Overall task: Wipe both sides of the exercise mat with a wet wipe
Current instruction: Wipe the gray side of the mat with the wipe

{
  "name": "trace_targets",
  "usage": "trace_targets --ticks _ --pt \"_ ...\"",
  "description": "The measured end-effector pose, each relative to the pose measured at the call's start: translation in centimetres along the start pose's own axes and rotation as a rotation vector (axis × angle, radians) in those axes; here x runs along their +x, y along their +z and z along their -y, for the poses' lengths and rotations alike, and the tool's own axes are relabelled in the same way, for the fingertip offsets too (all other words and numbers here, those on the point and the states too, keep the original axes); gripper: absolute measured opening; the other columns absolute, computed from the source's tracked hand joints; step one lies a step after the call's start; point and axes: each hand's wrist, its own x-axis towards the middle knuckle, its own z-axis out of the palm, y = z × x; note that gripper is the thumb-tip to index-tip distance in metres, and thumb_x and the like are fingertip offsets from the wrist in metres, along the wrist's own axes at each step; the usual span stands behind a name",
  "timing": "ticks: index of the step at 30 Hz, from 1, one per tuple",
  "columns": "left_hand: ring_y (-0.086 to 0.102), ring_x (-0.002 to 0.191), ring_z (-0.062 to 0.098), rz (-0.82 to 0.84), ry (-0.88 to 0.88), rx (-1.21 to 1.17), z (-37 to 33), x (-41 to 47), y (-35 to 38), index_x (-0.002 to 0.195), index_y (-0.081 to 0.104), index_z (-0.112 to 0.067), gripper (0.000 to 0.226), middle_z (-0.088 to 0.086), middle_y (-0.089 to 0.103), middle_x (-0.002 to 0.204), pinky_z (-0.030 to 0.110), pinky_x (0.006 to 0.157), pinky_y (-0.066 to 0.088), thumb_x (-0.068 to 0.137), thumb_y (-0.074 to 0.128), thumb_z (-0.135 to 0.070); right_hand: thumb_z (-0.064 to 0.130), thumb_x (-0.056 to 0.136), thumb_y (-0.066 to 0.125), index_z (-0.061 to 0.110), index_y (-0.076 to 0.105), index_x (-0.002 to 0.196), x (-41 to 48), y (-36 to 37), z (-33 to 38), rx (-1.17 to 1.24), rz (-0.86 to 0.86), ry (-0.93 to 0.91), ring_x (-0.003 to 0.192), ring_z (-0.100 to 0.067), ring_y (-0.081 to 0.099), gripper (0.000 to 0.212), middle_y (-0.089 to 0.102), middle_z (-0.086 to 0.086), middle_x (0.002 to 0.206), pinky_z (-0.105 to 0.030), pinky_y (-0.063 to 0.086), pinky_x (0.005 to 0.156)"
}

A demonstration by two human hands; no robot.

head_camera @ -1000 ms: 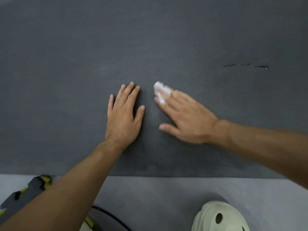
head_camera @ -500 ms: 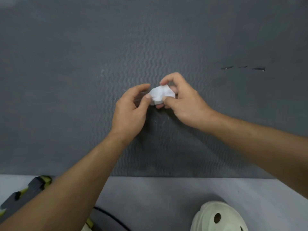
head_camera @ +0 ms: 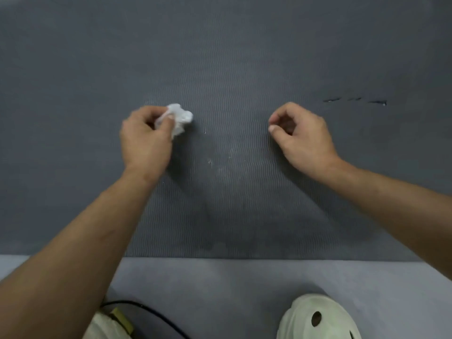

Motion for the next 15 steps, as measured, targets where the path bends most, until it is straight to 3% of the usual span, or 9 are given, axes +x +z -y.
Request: trace_targets --ticks 1,3,5,8,10,11,13,15 --pt "0.062 0.082 0.002 -0.05 0.052 0.028 0.2 0.4 -0.7 0.097 0.07 -0.025 0.004 -0.003 0.071 0.095 0.028 0.086 0.054 0.095 0.067 -0.027 0.018 0.097 0.066 0.02 0.067 0.102 0.1 -0.6 -0.9 -0.1 -0.024 -0.077 0.095 -0.013 0.062 0.006 0.066 0.004 0.103 -0.026 0.048 0.089" --pt "0.062 0.089 0.003 -0.047 0.2 0.083 0.4 0.4 -1.4 0.099 0.069 -0.025 0.012 0.002 0.068 0.101 0.023 0.087 0.052 0.096 0.068 -0.036 0.024 0.096 0.062 0.015 0.066 0.117 0.3 -1.3 -2.8 -0.3 -0.026 -0.193 0.118 -0.024 0.058 0.023 0.062 -0.004 0.125 -0.04 0.041 0.104" --pt "0.064 0.096 0.011 0.102 0.372 0.139 0.7 -0.4 -1.4 0.105 0.07 -0.019 0.022 0.003 0.065 0.103 0.03 0.09 0.054 0.097 0.068 -0.039 0.034 0.097 0.058 0.015 0.062 0.134 0.4 -1.7 -4.5 -0.456 0.004 -0.219 0.139 -0.029 0.046 0.042 0.052 -0.008 0.148 -0.05 0.029 0.118" --pt "0.06 0.114 0.016 0.281 0.579 0.296 1.4 -1.8 -1.0 0.125 0.066 -0.016 0.039 0.0 0.06 0.123 0.04 0.093 0.054 0.097 0.066 -0.043 0.049 0.104 0.044 0.018 0.048 0.152 0.2 -2.0 -5.9 -0.561 0.057 -0.217 0.153 -0.029 0.029 0.057 0.034 -0.009 0.165 -0.052 0.018 0.125" --pt "0.041 0.144 0.02 0.422 0.633 0.428 1.8 -2.4 -0.5 0.148 0.052 -0.023 0.063 0.002 0.044 0.154 0.042 0.114 0.042 0.095 0.061 -0.056 0.051 0.106 0.036 0.02 0.041 0.157 0.1 -2.0 -6.1 -0.597 0.075 -0.226 0.157 -0.026 0.022 0.06 0.028 -0.008 0.168 -0.05 0.015 0.127" --pt "0.022 0.156 0.023 0.522 0.643 0.532 2.1 -2.6 -0.1 0.157 0.039 -0.031 0.073 0.003 0.026 0.167 0.046 0.124 0.029 0.094 0.054 -0.065 0.051 0.106 0.035 0.021 0.039 0.158 0.0 -1.9 -6.2 -0.607 0.071 -0.225 0.158 -0.025 0.02 0.06 0.026 -0.007 0.169 -0.05 0.014 0.128" --pt "-0.01 0.16 0.022 0.655 0.641 0.747 2.8 -3.0 0.5 0.163 0.017 -0.043 0.078 0.001 -0.009 0.174 0.051 0.129 0.007 0.095 0.035 -0.077 0.051 0.107 0.034 0.021 0.038 0.159 0.1 -1.7 -6.1 -0.614 0.055 -0.22 0.158 -0.023 0.019 0.06 0.025 -0.006 0.17 -0.05 0.014 0.128" --pt "-0.017 0.158 0.022 0.656 0.664 0.852 3.5 -3.0 0.9 0.164 0.01 -0.043 0.073 0.002 -0.018 0.172 0.049 0.129 0.0 0.099 0.023 -0.075 0.051 0.107 0.033 0.022 0.038 0.159 0.1 -1.7 -6.1 -0.623 0.045 -0.218 0.158 -0.023 0.019 0.059 0.026 -0.006 0.17 -0.05 0.014 0.128"
